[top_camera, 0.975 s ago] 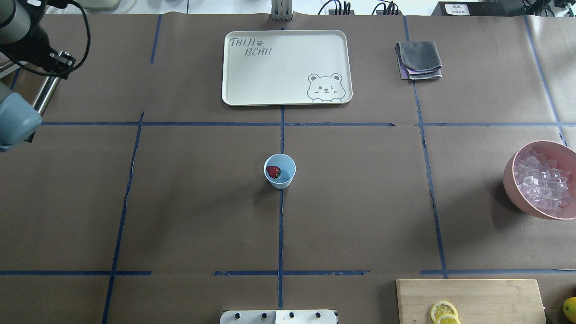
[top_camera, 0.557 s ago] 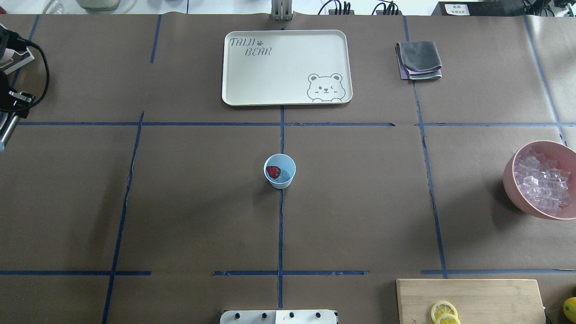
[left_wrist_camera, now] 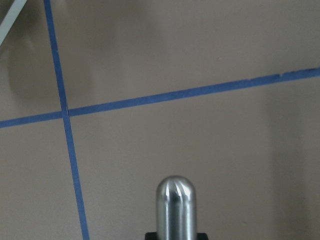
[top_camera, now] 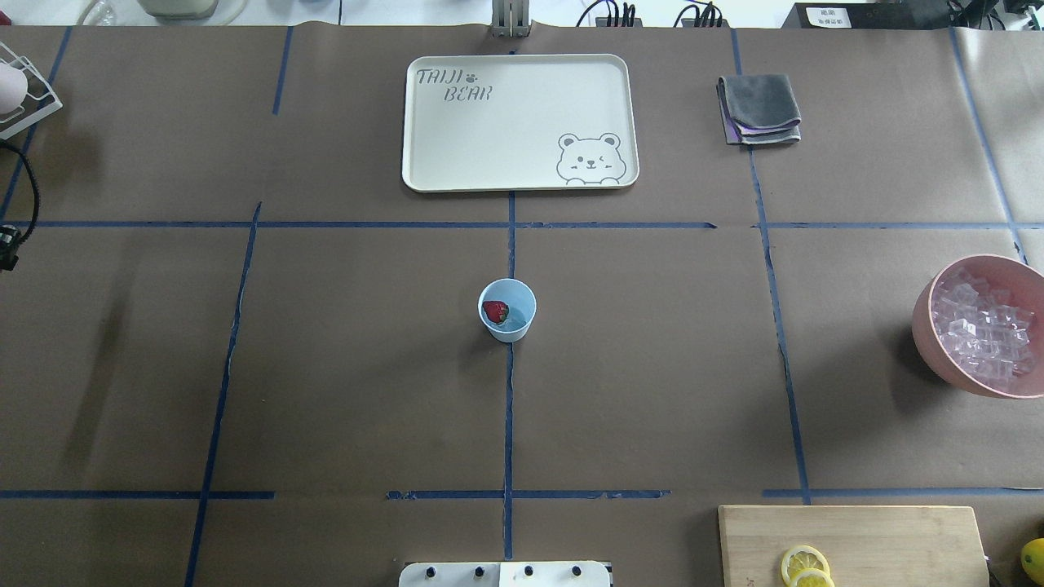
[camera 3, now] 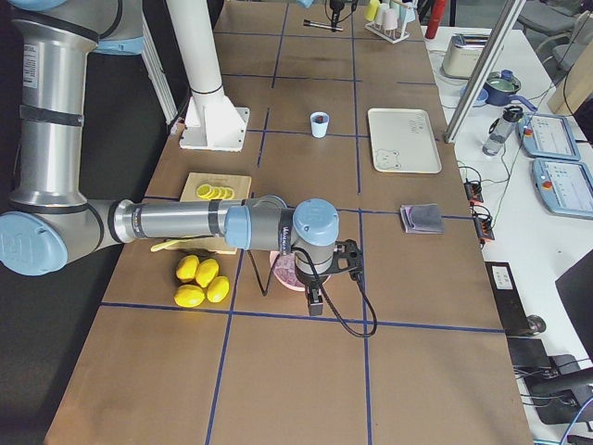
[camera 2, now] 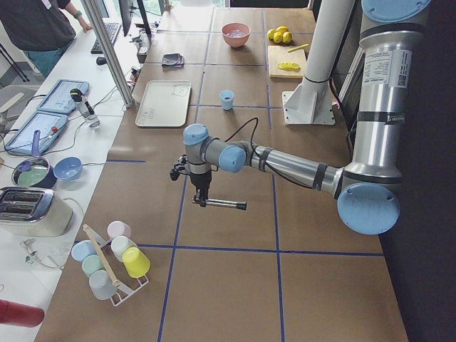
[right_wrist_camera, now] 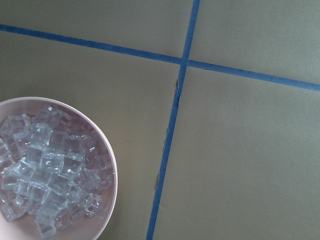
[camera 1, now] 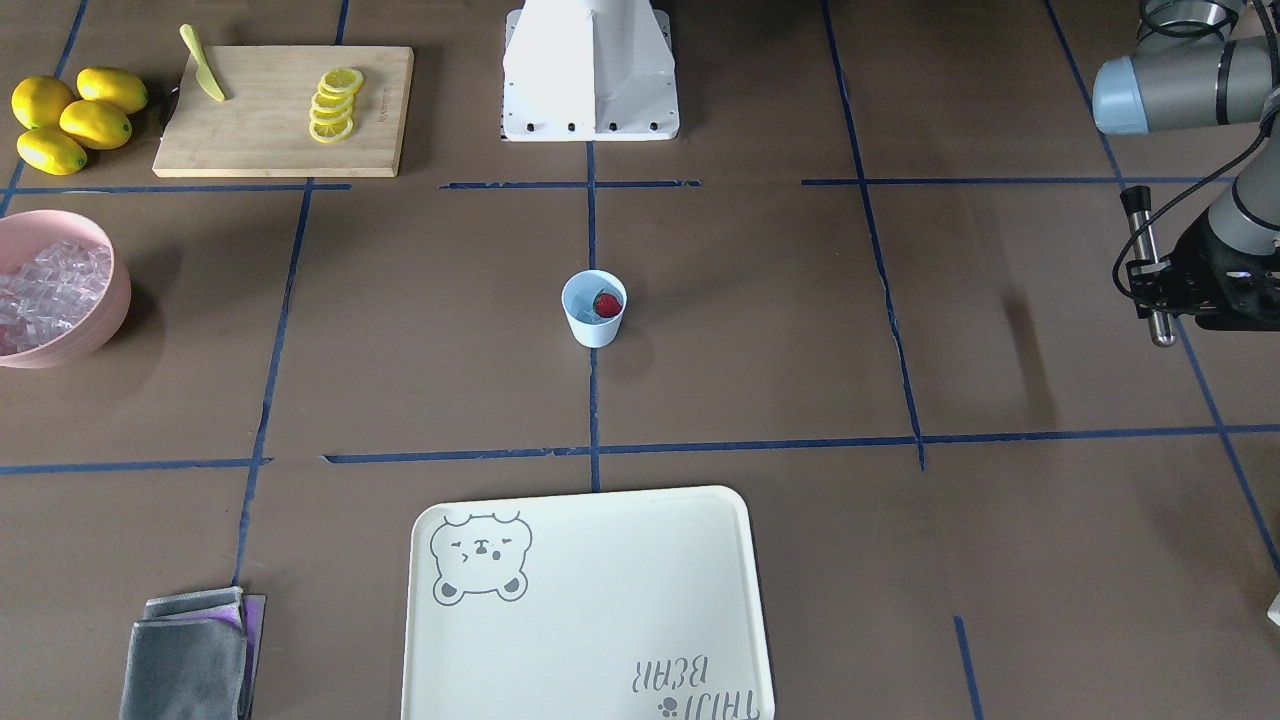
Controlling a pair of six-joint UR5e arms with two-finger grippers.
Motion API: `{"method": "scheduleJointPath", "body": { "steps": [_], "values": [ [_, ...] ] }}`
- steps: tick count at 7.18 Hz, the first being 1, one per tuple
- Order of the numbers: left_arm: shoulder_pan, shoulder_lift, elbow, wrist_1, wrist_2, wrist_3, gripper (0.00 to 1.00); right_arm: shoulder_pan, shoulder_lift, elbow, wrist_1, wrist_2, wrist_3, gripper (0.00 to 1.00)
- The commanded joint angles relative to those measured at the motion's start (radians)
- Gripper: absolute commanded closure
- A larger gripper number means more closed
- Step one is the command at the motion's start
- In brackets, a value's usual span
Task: Mash ice and strawberries in cup
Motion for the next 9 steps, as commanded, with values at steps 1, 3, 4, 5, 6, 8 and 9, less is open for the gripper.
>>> {"method": "scheduleJointPath", "body": {
  "steps": [1,3,4,5,6,8,9],
  "values": [
    [0.001,0.009,0.154,-0.183,-0.039,-0.002,1.00,0.000,-0.001,0.001,0.000,0.000,0.000,0.00],
    [0.000,0.009,0.204,-0.242,-0.053,-0.015,1.00,0.000,0.000,0.004,0.000,0.000,0.000,0.00],
    [-0.003,0.009,0.220,-0.243,-0.055,-0.015,1.00,0.000,0.000,0.006,0.002,0.000,0.000,0.00],
    [-0.005,0.009,0.222,-0.243,-0.053,-0.017,1.00,0.000,0.000,0.007,0.002,0.000,0.000,0.00],
    [-0.003,0.006,0.222,-0.245,-0.053,-0.078,1.00,0.000,0.000,0.009,0.002,0.000,0.000,0.00],
    [-0.003,0.004,0.231,-0.262,-0.053,-0.090,1.00,0.000,0.000,0.009,0.002,0.000,0.002,0.00],
    [-0.002,0.001,0.269,-0.306,-0.053,-0.091,1.00,0.000,0.000,0.009,0.002,0.000,0.002,0.00]
  ]
}}
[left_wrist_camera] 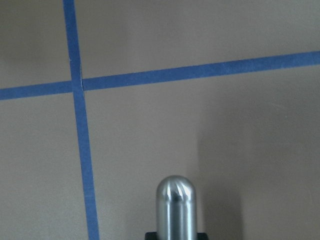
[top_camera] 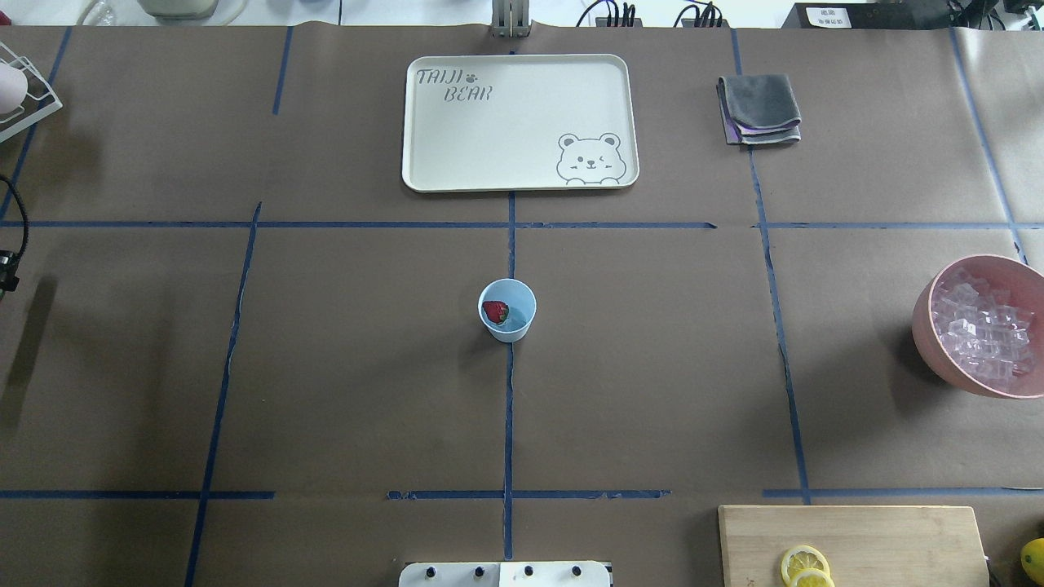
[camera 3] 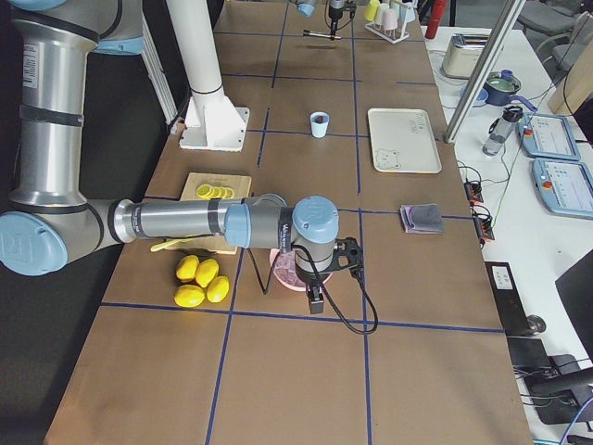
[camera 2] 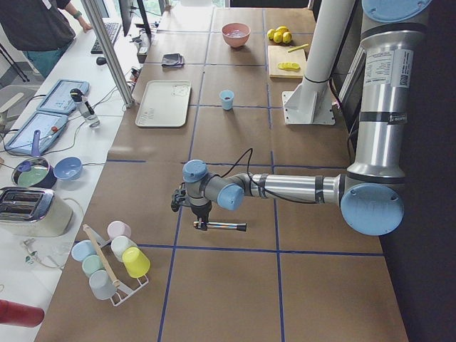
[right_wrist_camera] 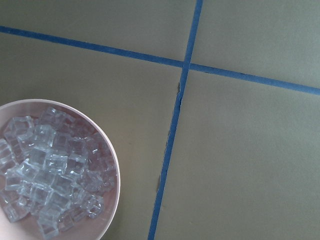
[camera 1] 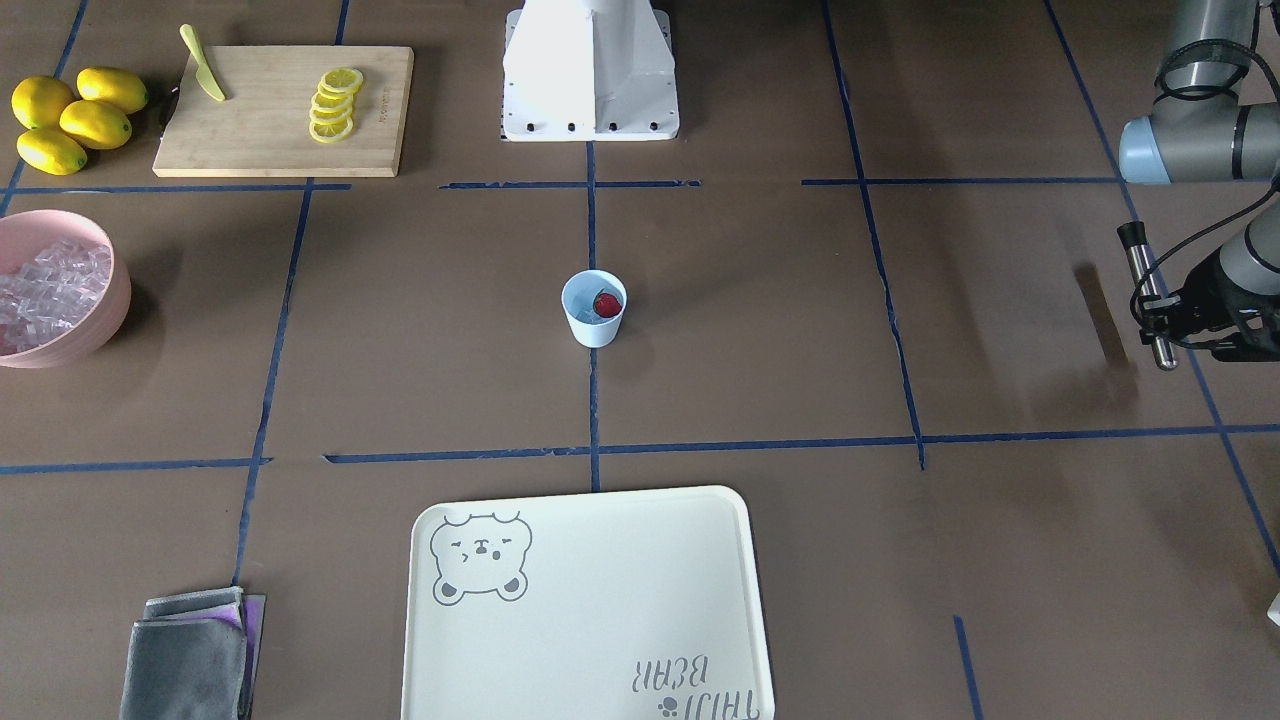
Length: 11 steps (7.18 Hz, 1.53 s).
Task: Mash ice and strawberries in cup
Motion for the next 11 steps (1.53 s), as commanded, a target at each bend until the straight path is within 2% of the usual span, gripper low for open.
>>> {"method": "scheduleJointPath", "body": {
  "steps": [1,2,3,4,7,8,9,11],
  "values": [
    [0.003,-0.010,0.078,-0.099,0.000,-0.007,0.98,0.000,0.000,0.000,0.000,0.000,0.000,0.00],
    [0.004,-0.014,0.085,-0.103,0.000,-0.007,0.95,0.000,0.000,0.000,0.000,0.000,0.000,0.00],
    [0.003,-0.016,0.082,-0.104,0.000,-0.007,0.61,0.000,0.000,0.000,0.000,0.000,0.000,0.00],
    [0.003,-0.015,0.085,-0.104,0.002,-0.007,0.01,0.000,0.000,0.000,0.000,0.000,0.000,0.00],
    [-0.018,-0.022,0.039,-0.080,-0.002,0.002,0.00,0.000,0.000,0.002,0.000,0.000,0.002,0.00],
    [-0.078,-0.025,0.007,-0.027,-0.033,0.028,0.00,0.000,0.000,0.005,0.000,0.000,0.002,0.00],
    [-0.144,-0.024,-0.051,0.088,-0.072,0.156,0.00,0.000,0.002,0.008,0.000,0.000,0.011,0.00],
    [-0.308,-0.031,-0.177,0.405,-0.072,0.438,0.00,0.000,0.005,0.008,0.000,0.000,0.011,0.00]
  ]
}}
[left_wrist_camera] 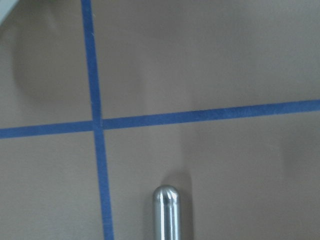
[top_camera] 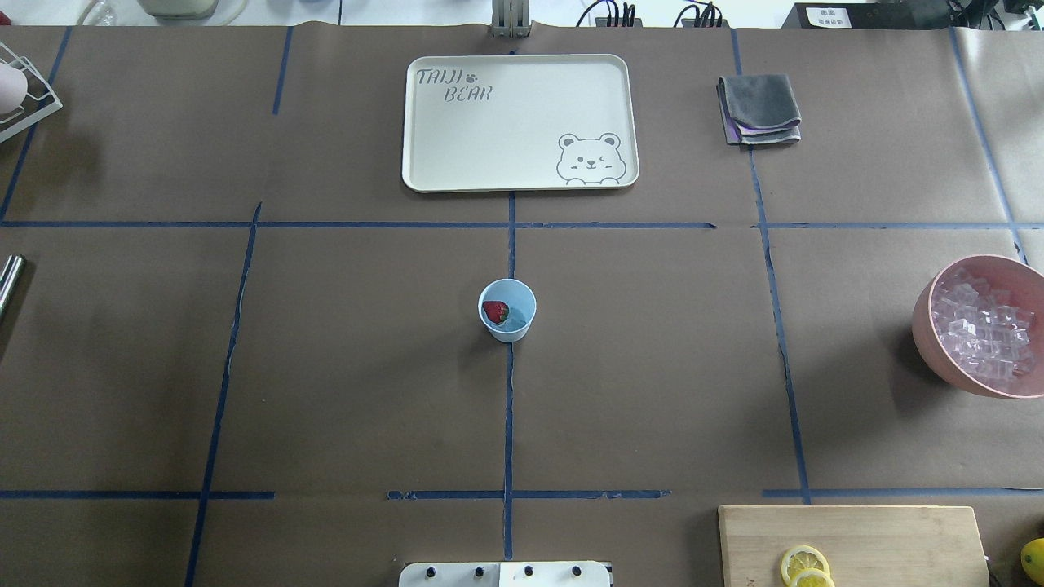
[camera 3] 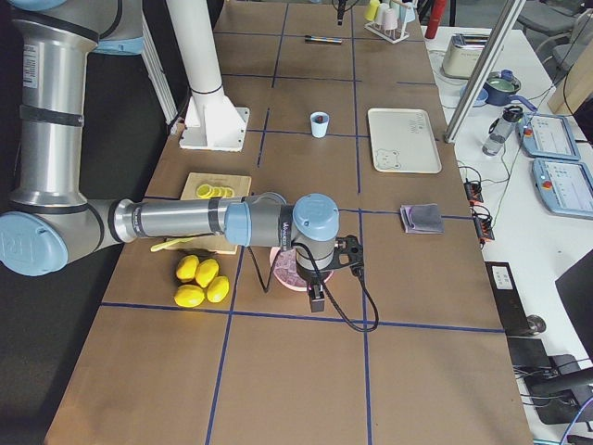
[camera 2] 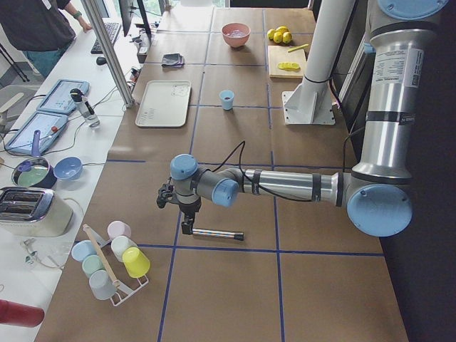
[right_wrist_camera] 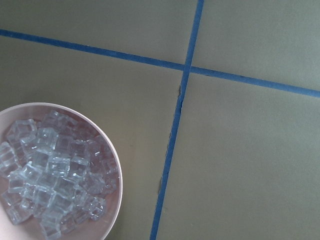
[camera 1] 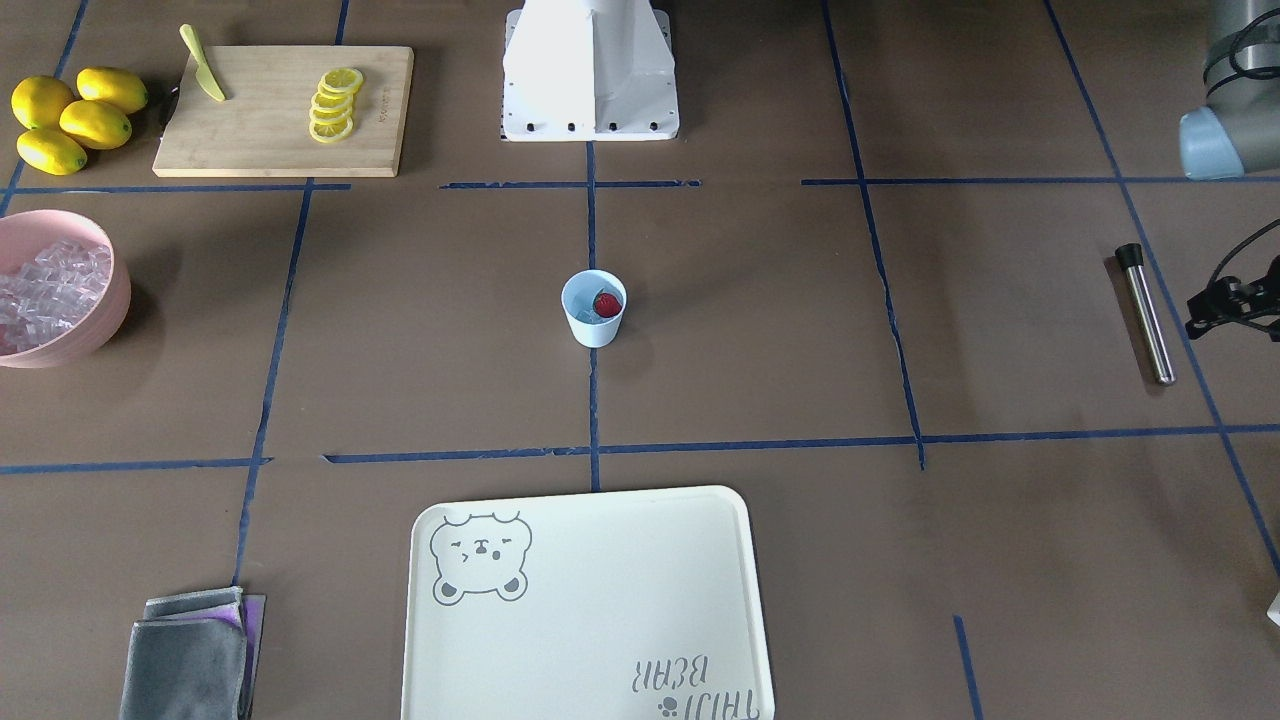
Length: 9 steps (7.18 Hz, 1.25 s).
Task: Mash ice and strawberries in cup
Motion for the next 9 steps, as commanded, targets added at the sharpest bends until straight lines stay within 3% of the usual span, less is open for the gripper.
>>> {"method": "scheduleJointPath", "body": {
  "steps": [1,3,4,6,9],
  "values": [
    [-0.168,0.000,-0.077,0.262,-0.008,0.304,0.00,0.000,0.002,0.001,0.000,0.000,0.001,0.00],
    [-0.257,0.038,-0.072,0.289,-0.023,0.357,0.00,0.000,0.005,-0.001,0.000,0.000,0.001,0.00],
    [-0.259,0.043,-0.067,0.284,-0.098,0.350,0.00,0.000,0.005,-0.001,0.000,0.000,0.003,0.00],
    [-0.264,0.075,-0.078,0.278,-0.098,0.348,0.00,0.000,0.005,-0.001,0.000,0.000,0.003,0.00],
    [-0.279,0.104,-0.083,0.275,-0.170,0.351,0.00,0.000,0.005,-0.001,0.000,0.000,0.003,0.00]
  ]
}}
